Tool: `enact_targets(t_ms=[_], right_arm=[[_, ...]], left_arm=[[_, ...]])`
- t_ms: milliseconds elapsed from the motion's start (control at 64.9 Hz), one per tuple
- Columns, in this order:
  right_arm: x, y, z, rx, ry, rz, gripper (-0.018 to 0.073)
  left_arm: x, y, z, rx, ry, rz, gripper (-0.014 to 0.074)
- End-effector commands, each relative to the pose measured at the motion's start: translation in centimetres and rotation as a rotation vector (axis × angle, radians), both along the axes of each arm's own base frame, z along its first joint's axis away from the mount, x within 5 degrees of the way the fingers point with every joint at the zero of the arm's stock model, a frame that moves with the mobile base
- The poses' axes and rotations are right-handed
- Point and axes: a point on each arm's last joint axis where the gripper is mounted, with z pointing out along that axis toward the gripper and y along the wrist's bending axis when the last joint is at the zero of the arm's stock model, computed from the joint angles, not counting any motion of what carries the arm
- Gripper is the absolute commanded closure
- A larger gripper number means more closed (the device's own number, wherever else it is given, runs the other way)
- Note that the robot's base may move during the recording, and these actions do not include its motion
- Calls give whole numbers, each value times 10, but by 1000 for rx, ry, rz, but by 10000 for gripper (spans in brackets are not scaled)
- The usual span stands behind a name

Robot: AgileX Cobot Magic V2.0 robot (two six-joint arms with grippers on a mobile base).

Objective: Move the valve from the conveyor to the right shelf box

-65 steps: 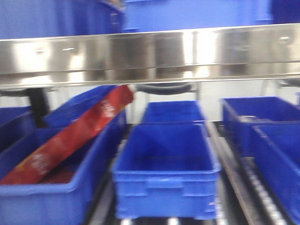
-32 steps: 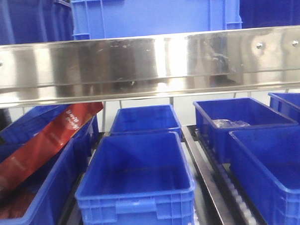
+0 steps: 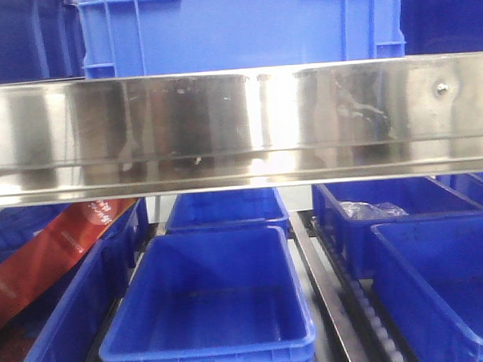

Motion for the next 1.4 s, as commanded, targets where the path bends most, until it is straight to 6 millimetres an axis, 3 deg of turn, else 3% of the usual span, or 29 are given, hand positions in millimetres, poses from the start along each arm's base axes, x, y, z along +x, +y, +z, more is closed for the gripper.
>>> enact_targets(t_ms=[0, 1387], right_arm=[[0, -1, 11, -15, -95, -8, 721], [0, -1, 11, -15, -95, -8, 721]], left_arm=[[-1, 0, 6, -7, -62, 8, 707], [-1, -4, 7, -10, -66, -41, 707]])
